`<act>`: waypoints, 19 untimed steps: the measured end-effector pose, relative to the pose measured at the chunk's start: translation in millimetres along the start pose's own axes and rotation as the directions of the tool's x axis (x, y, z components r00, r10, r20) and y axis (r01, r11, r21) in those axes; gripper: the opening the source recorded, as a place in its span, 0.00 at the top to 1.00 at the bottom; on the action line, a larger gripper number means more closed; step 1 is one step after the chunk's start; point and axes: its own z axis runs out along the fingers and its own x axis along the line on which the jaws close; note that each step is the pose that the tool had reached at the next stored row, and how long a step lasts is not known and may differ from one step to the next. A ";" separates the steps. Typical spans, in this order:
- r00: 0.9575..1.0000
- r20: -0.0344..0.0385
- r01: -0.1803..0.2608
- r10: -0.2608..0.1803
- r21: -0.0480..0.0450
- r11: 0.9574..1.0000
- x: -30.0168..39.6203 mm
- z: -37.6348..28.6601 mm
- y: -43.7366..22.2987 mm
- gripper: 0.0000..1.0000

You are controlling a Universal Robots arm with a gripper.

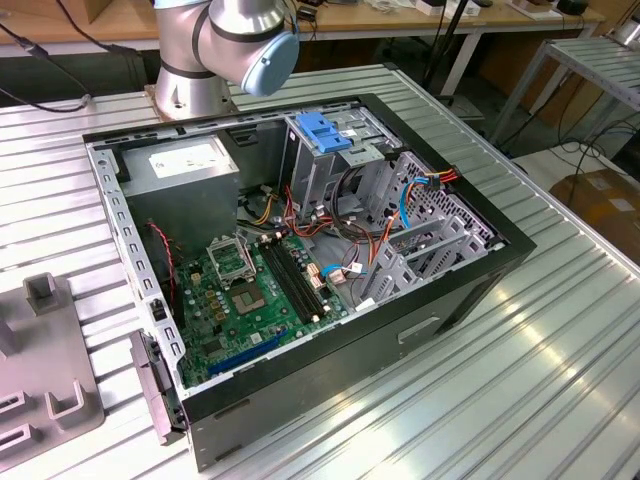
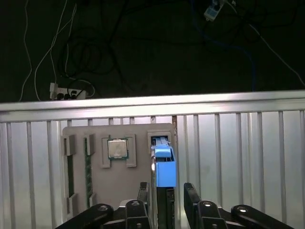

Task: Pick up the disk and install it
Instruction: 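Pick up the disk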

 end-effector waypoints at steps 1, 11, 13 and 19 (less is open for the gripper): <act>1.000 0.000 0.006 -0.006 0.002 1.000 0.0 1.3 0.1 0.58; 1.000 0.000 0.031 -0.031 0.009 0.999 2.5 20.7 0.0 0.38; 1.000 0.000 0.031 -0.031 0.009 0.999 2.6 24.0 0.0 0.38; 1.000 0.000 0.031 -0.031 0.009 0.999 3.0 33.8 0.1 0.38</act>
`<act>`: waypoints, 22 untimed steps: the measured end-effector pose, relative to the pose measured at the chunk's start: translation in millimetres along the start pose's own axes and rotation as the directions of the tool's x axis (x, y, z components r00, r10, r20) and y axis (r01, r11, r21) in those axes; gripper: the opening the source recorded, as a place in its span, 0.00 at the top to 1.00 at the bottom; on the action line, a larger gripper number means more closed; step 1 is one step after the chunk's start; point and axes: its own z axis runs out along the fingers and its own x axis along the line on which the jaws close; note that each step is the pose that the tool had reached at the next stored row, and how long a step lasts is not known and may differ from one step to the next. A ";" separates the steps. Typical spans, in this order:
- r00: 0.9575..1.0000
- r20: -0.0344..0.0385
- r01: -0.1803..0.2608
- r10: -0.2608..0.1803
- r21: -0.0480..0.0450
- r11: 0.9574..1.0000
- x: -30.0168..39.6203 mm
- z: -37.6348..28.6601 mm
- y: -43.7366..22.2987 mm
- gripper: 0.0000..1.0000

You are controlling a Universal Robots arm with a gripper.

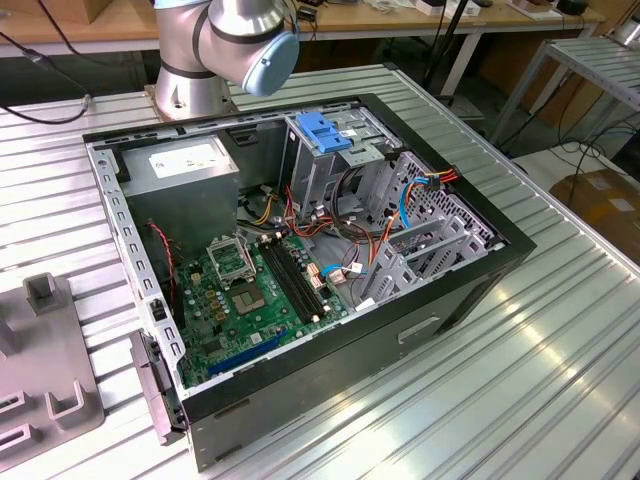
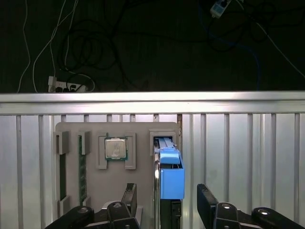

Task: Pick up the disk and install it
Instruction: 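Pick up the disk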

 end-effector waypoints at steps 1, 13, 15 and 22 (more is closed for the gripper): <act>1.000 0.000 0.000 0.000 0.000 1.000 0.1 2.0 0.0 0.38; 1.000 0.000 0.000 0.000 0.002 1.000 0.2 22.2 4.4 0.38; 1.000 0.000 0.000 0.000 0.005 1.000 -0.1 28.7 4.8 0.38; 1.000 0.002 0.000 0.000 0.009 1.000 -1.8 44.0 7.5 0.38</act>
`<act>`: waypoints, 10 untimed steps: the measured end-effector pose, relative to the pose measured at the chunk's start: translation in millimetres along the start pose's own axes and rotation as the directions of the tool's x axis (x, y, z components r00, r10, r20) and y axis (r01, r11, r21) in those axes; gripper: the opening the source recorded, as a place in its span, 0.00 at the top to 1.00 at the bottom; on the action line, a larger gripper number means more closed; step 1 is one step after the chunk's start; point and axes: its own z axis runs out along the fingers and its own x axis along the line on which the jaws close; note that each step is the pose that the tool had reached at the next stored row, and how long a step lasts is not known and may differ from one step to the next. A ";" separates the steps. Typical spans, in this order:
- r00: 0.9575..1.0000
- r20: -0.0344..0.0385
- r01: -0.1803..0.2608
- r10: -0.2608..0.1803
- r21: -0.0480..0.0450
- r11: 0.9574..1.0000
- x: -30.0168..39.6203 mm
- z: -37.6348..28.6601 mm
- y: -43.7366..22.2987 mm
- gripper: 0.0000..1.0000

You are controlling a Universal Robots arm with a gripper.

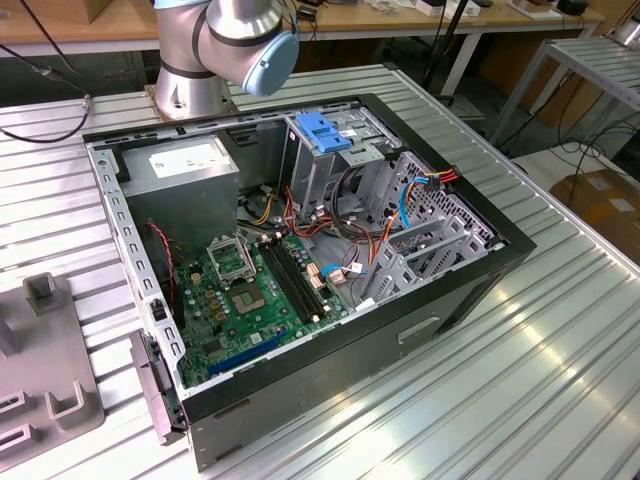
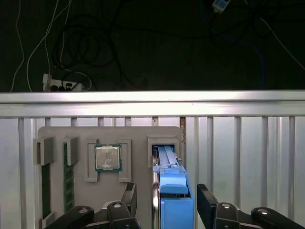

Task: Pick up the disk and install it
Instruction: 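Pick up the disk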

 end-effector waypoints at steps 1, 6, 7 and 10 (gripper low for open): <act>1.000 0.000 0.000 0.000 0.000 1.000 -0.1 0.1 0.0 0.38; 1.000 0.000 0.000 0.000 0.000 1.000 -4.8 0.1 0.7 0.47; 1.000 0.000 0.000 0.000 0.000 1.000 -4.9 0.2 1.3 0.47; 1.000 0.000 -0.001 0.001 0.000 1.000 -4.8 1.1 3.3 0.47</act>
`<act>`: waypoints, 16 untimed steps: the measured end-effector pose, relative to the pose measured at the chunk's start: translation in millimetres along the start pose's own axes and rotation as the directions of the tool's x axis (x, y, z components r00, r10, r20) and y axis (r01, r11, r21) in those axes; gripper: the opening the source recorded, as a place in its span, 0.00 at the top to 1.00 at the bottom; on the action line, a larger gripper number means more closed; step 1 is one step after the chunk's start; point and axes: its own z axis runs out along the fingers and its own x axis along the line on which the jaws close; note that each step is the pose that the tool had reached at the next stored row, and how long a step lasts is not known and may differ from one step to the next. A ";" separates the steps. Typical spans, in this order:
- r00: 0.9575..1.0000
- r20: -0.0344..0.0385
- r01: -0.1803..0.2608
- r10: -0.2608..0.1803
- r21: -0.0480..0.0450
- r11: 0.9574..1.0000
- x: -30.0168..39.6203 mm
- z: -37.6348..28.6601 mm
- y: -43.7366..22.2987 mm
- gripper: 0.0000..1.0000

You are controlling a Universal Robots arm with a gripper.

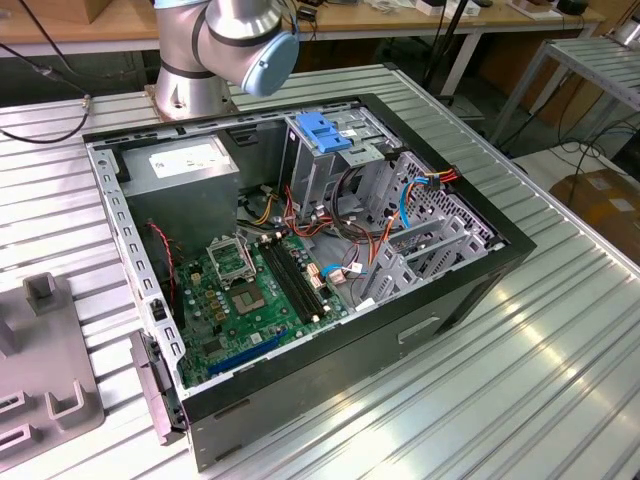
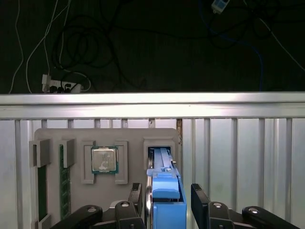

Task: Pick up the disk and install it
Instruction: 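Pick up the disk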

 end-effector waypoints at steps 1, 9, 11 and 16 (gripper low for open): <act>1.000 0.000 -0.003 0.003 0.000 1.000 0.1 0.4 0.6 0.47; 1.000 -0.002 -0.006 0.006 0.000 1.000 0.0 0.5 0.6 0.49; 1.000 -0.003 -0.006 0.006 0.000 1.000 0.0 0.5 0.6 0.55; 1.000 -0.006 -0.006 0.006 0.000 1.000 0.0 0.6 0.6 0.63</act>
